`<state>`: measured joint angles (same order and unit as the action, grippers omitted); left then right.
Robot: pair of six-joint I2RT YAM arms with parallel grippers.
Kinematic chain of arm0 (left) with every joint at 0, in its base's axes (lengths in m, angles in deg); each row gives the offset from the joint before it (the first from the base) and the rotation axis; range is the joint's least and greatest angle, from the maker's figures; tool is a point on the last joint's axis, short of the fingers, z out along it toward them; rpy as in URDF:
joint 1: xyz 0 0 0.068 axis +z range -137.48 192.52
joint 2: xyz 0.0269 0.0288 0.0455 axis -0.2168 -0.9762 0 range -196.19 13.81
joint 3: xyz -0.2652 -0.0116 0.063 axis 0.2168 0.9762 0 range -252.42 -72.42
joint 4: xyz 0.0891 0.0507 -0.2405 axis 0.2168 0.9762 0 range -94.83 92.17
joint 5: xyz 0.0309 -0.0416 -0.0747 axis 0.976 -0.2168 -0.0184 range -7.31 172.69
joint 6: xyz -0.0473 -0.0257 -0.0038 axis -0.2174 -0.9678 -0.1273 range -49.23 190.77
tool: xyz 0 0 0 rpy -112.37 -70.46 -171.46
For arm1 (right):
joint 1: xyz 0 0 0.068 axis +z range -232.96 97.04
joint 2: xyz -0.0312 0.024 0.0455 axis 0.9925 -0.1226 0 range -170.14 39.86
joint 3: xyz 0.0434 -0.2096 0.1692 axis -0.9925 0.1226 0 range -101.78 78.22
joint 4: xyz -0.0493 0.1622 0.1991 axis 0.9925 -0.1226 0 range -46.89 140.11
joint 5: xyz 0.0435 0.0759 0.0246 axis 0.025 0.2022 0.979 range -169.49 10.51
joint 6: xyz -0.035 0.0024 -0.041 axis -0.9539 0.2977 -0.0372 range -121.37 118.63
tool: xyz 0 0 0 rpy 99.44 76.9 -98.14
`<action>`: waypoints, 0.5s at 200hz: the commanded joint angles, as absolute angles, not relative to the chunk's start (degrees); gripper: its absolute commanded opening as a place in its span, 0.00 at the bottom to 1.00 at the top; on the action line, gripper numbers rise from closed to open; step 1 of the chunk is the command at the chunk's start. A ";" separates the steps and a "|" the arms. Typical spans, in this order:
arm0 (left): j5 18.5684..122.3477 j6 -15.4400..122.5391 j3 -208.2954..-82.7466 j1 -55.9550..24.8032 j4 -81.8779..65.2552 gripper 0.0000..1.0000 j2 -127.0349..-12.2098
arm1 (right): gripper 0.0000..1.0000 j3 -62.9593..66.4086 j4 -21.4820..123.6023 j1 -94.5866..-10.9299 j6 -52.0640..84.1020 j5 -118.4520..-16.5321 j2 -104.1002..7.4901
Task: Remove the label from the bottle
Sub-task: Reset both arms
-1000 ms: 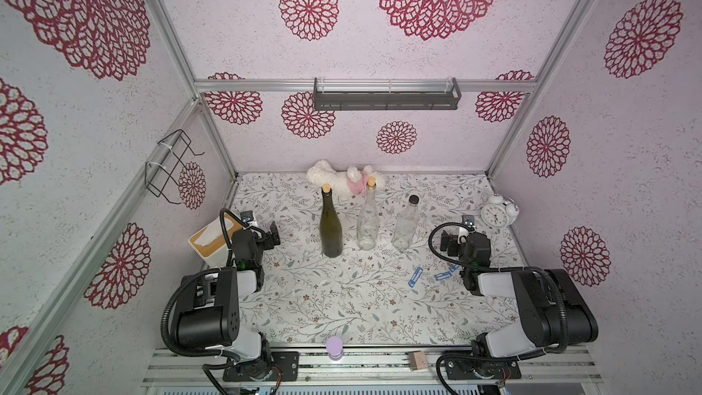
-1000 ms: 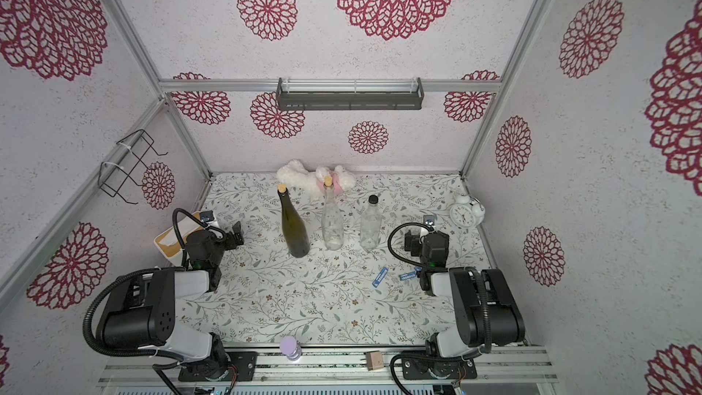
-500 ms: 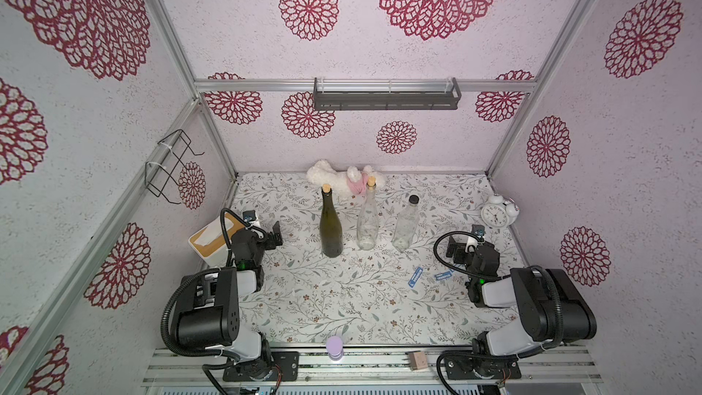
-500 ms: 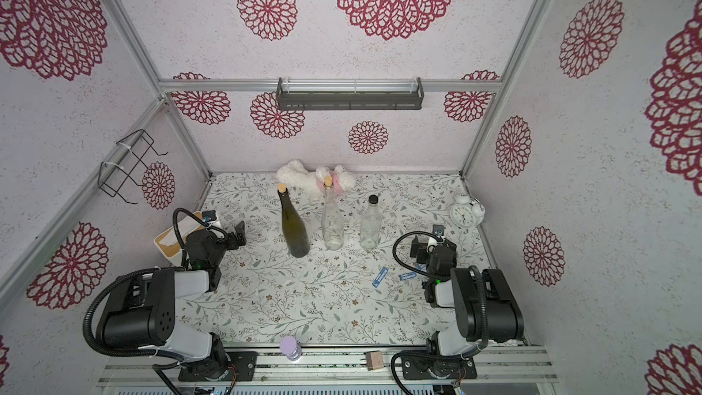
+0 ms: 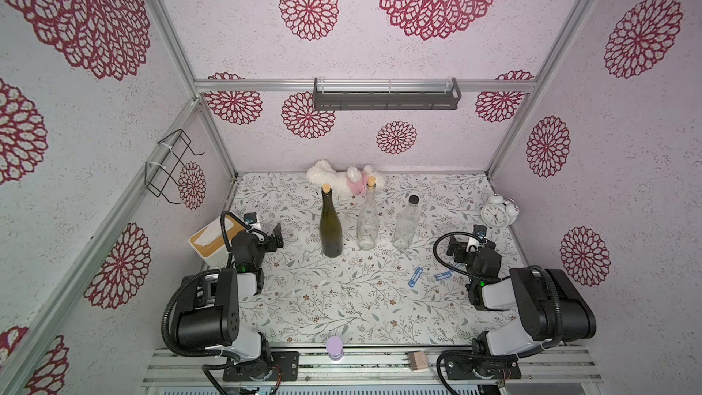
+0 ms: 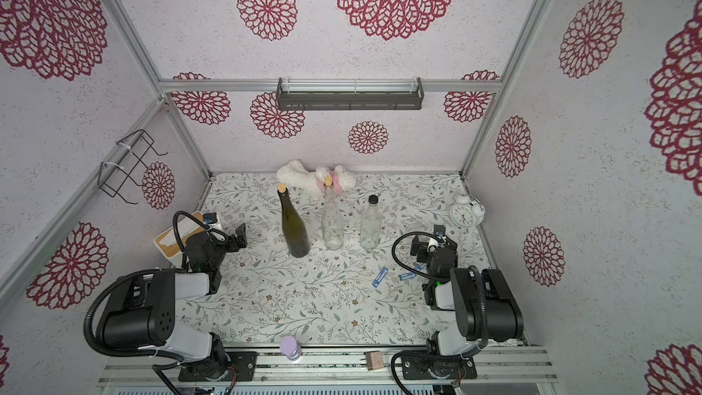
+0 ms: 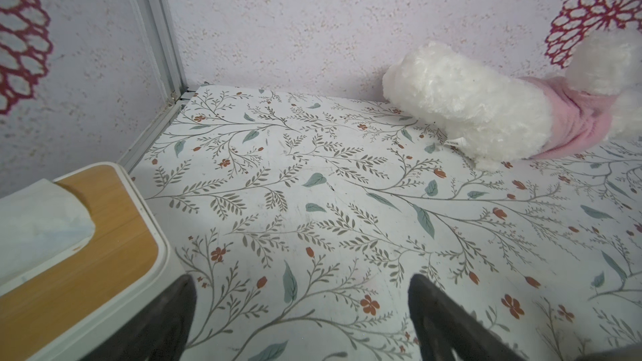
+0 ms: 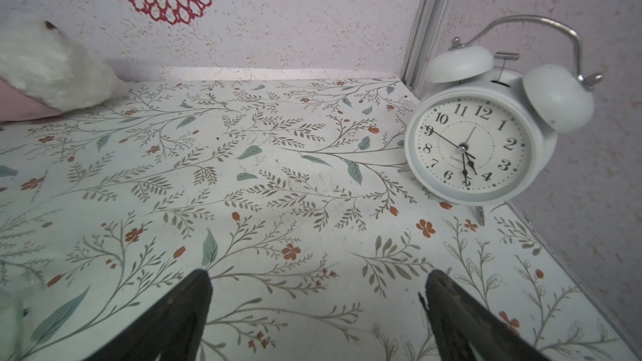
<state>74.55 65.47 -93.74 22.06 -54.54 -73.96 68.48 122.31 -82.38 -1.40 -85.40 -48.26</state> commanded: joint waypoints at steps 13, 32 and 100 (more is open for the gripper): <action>71.88 67.14 -93.95 22.45 -57.28 0.97 -73.54 | 0.99 70.45 132.09 -82.13 -1.39 -85.97 -48.27; 75.73 65.38 -96.10 22.69 -53.43 0.97 -73.72 | 0.99 66.33 123.99 -82.08 -2.49 -83.29 -47.87; 76.89 64.79 -96.35 22.65 -53.16 0.97 -73.93 | 0.99 62.99 117.33 -82.21 -0.40 -88.74 -47.98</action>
<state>76.16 64.81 -95.64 22.19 -53.10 -73.96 64.08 118.31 -82.36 -1.33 -86.80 -48.30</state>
